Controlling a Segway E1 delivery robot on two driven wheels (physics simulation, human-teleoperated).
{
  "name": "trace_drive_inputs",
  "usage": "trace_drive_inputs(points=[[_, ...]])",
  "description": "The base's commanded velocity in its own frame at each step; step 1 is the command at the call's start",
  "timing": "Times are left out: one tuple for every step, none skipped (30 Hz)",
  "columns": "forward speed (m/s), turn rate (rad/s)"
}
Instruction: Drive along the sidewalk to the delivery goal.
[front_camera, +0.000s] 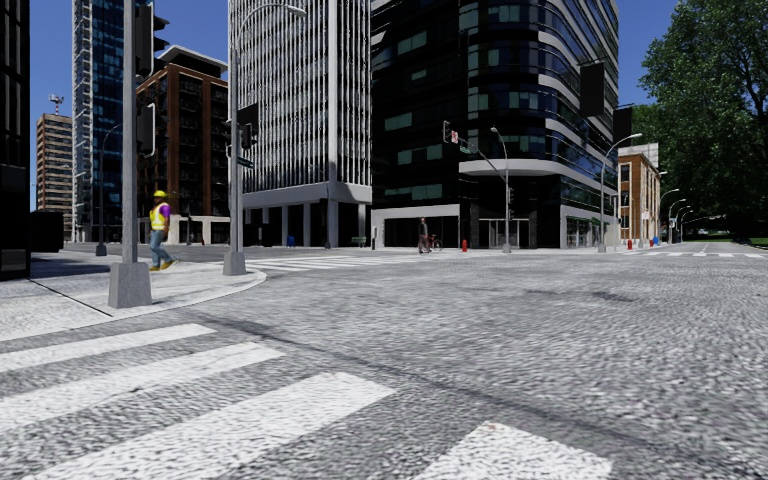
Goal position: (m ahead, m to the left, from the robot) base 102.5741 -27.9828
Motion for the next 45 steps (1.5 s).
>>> trace_drive_inputs(points=[[0.00,0.00],[0.00,0.00],[0.00,0.00],[0.00,0.00],[0.00,0.00],[0.00,0.00],[0.00,0.00],[0.00,0.00],[0.00,0.00],[0.00,0.00],[0.00,0.00],[0.00,0.00],[0.00,0.00],[0.00,0.00],[0.00,0.00],[0.00,0.00],[0.00,0.00],[0.00,0.00],[0.00,0.00],[0.00,0.00],[0.00,0.00],[0.00,0.00],[0.00,0.00],[0.00,0.00],[0.00,0.00],[0.00,0.00],[0.00,0.00],[0.00,0.00],[0.00,0.00],[0.00,0.00],[0.12,0.00],[0.12,0.00],[0.27,0.00],[0.54,0.12],[0.93,0.18],[1.04,0.25],[1.15,0.34],[1.15,0.34],[1.19,0.36],[1.20,0.38],[1.21,0.39],[1.21,0.39],[1.21,0.39],[1.21,0.43],[1.21,0.49]])
